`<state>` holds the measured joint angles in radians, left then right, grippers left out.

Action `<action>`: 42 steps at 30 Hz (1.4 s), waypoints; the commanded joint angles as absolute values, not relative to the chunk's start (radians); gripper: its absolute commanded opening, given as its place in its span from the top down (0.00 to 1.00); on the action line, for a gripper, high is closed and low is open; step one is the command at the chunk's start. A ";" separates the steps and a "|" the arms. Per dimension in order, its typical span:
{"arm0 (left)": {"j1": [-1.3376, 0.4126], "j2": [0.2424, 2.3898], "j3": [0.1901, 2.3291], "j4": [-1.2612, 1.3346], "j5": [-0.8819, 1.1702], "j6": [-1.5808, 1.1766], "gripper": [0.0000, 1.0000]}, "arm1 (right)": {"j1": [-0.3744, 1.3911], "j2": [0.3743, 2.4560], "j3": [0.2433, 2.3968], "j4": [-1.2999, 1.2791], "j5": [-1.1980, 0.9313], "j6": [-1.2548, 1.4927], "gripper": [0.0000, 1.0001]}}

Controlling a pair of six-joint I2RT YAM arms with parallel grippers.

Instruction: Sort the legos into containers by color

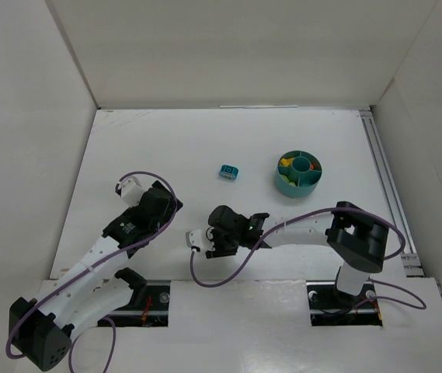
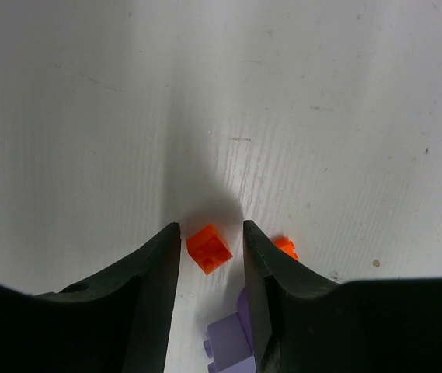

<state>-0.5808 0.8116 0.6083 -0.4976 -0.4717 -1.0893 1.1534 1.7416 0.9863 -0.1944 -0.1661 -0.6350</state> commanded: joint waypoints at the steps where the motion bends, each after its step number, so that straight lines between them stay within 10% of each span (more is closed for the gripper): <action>1: -0.577 0.810 0.600 -0.485 -0.492 -1.071 0.00 | 1.157 1.747 0.954 -0.202 -0.179 -0.615 0.56; 42: -0.577 0.810 0.600 -0.466 -0.483 -1.043 0.00 | 1.157 1.695 0.851 -0.206 -0.074 -0.384 0.56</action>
<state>-0.5808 0.8116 0.6083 -0.4824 -0.4713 -1.0573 1.1534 1.7115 0.9245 -0.1169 -0.1074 -0.4423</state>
